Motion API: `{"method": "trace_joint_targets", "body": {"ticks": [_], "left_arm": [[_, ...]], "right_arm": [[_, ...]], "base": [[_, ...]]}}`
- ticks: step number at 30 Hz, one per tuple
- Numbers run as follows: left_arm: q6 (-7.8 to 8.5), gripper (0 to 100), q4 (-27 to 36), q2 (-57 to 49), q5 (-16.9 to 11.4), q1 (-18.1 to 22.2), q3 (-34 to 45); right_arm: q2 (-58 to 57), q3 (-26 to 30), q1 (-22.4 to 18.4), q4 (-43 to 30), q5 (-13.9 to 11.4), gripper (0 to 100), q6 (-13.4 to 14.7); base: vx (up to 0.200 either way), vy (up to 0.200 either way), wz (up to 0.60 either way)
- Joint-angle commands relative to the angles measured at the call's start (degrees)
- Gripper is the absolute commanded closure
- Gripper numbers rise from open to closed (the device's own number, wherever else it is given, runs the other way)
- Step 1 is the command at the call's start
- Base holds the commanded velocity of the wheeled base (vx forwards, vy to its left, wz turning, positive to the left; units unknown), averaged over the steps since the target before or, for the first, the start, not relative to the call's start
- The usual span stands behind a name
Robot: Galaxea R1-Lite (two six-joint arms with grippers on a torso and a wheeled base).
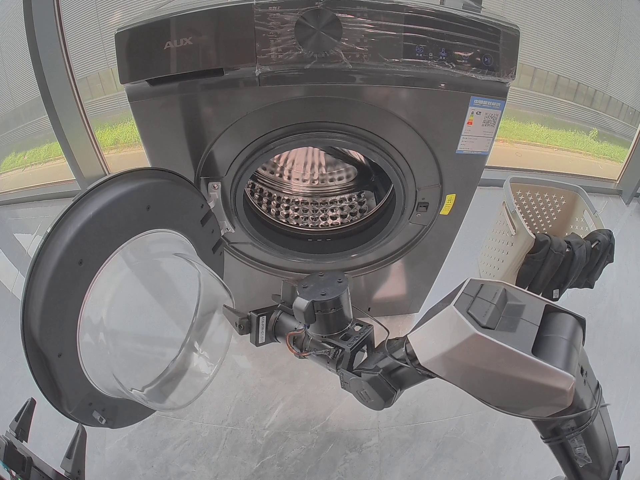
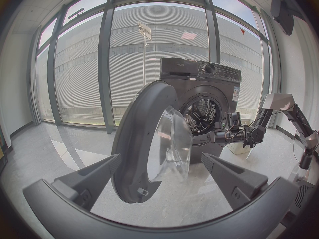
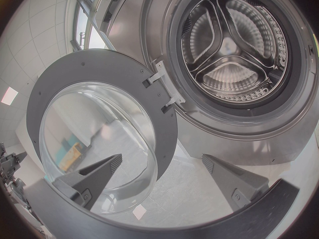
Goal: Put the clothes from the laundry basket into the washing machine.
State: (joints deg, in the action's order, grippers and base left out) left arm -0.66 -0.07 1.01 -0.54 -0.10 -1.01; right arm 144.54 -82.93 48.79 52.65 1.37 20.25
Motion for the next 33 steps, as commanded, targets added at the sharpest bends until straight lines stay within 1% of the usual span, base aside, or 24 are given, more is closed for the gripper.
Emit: {"method": "trace_joint_targets", "body": {"ticks": [1,5,7,9,12,14,15,16,18,19,20,21,22,23,24,25,26,28,29,30,31,32,33], "left_arm": [[-0.04,0,0.0,-1.0,0.0,0.0,0.8],[-0.04,0,0.0,-1.0,0.0,0.0,0.8],[-0.13,0,0.0,-1.0,0.0,0.0,0.8],[-0.13,0,0.0,-1.0,0.0,0.0,0.8],[-0.22,0,0.1,-1.0,0.0,0.0,0.8],[-0.13,0,0.0,-1.0,0.0,0.0,0.8],[-0.13,0,0.0,-1.0,0.0,0.0,0.8],[-0.13,0,0.0,-1.0,0.0,0.0,0.8],[-0.13,0,0.0,-1.0,0.0,0.0,0.8],[-0.13,0,0.0,-1.0,0.0,0.0,0.8],[-0.13,0,0.0,-1.0,0.0,0.0,0.8],[-0.13,0,0.0,-1.0,0.0,0.0,0.8],[-0.04,0,0.0,-1.0,0.0,0.0,0.8],[-0.04,0,0.0,-1.0,0.0,0.0,0.8],[-0.04,0,0.0,-1.0,0.0,0.0,0.8],[-0.04,0,0.0,-1.0,0.0,0.0,0.8],[-0.04,0,0.0,-1.0,0.0,0.0,0.8],[-0.04,0,0.0,-1.0,0.0,0.0,0.8],[-0.04,0,0.0,-1.0,0.0,0.0,0.8],[-0.04,0,0.0,-1.0,0.0,0.0,0.8],[-0.04,0,0.0,-1.0,0.0,0.0,0.8],[-0.04,0,0.0,-1.0,0.0,0.0,0.8],[-0.04,0,0.0,-1.0,0.0,0.0,0.8]], "right_arm": [[1.0,-1.2,0.4,0.0,0.2,0,0.3],[0.8,-1.2,0.3,0.1,0.6,0,0.4],[-0.6,0.6,-0.4,0.1,1.2,0,0.4],[-4.0,3.2,-1.2,0.2,1.5,0,0.3],[-10.0,8.9,-3.8,0.3,1.4,0,-0.1],[-16.5,15.3,-6.2,0.6,1.4,0,-1.1],[-19.7,18.9,-7.7,1.1,1.3,0,-2.4],[-21.7,21.2,-8.5,1.2,1.1,0,-3.5],[-27.3,28.3,-11.3,2.8,1.0,0,-6.1],[-30.7,32.7,-13.0,4.7,1.0,0,-7.4],[-32.5,35.0,-13.9,5.7,1.0,0,-8.1],[-32.5,35.0,-13.9,5.7,1.0,0,-8.1],[-37.2,41.0,-16.4,8.2,0.9,0,-10.2],[-39.2,43.1,-17.5,8.8,1.0,0,-11.0],[-42.1,46.5,-19.2,9.5,1.0,0,-12.2],[-43.5,48.0,-20.0,9.7,1.0,0,-12.7],[-47.0,51.7,-22.3,10.1,1.1,0,-13.7],[-51.9,55.2,-25.7,10.4,1.1,0,-14.4],[-52.6,55.8,-26.3,10.3,1.1,0,-14.4],[-56.3,57.9,-29.5,10.2,1.0,0,-14.6],[-56.3,57.9,-29.5,10.2,1.0,0,-14.6],[-60.9,60.4,-33.1,9.8,0.7,0,-15.2],[-61.3,60.7,-33.4,9.8,0.7,0,-15.3]], "base": [[0.000,0.000,0.00],[0.000,0.000,0.00],[0.000,0.000,0.00],[0.000,0.000,0.00],[0.000,0.000,0.00],[0.000,0.000,0.00],[0.000,0.000,0.00],[0.000,0.000,0.00],[0.000,0.000,0.00],[0.000,0.000,0.00],[0.000,0.000,0.00],[0.000,0.000,0.00],[0.000,0.000,0.00],[0.000,0.000,0.00],[0.000,0.000,0.00],[0.000,0.000,0.00],[0.000,0.000,0.00],[0.000,0.000,0.00],[0.000,0.000,0.00],[0.000,0.000,0.00],[0.000,0.000,0.00],[0.000,0.000,0.00],[0.000,0.000,0.00]]}}
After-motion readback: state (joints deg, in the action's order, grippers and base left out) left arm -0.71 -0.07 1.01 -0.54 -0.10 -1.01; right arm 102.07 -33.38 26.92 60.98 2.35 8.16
